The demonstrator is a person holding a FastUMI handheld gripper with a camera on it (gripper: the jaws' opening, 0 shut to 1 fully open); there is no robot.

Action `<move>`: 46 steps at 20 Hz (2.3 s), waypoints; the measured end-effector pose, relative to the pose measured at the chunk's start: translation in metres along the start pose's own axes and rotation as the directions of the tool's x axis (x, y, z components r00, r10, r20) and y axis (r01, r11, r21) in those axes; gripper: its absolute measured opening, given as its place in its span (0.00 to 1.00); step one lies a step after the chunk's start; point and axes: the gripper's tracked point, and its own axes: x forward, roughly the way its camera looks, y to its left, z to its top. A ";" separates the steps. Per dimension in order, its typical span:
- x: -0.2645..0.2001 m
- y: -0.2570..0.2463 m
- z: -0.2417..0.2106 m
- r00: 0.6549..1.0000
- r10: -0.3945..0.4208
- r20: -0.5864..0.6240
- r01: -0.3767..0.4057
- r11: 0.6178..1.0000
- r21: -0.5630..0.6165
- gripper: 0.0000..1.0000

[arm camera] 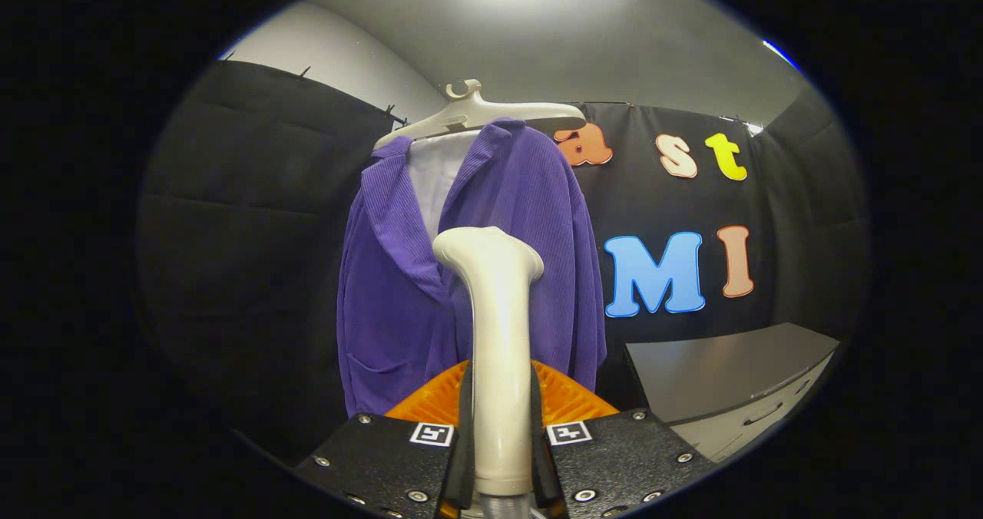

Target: Iron the clothes twice with a garment steamer, once on the left side and once on the right side.

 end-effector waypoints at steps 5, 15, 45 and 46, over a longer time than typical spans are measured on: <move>-0.009 0.000 -0.031 0.999 0.000 -0.052 0.000 1.000 0.003 0.30; -0.032 -0.011 -0.094 0.988 -0.009 -0.154 0.012 1.000 0.017 0.30; -0.096 -0.006 -0.089 0.996 0.056 -0.067 -0.048 0.992 0.113 0.30; -0.093 -0.003 -0.070 0.998 0.060 -0.036 -0.056 0.993 0.105 0.30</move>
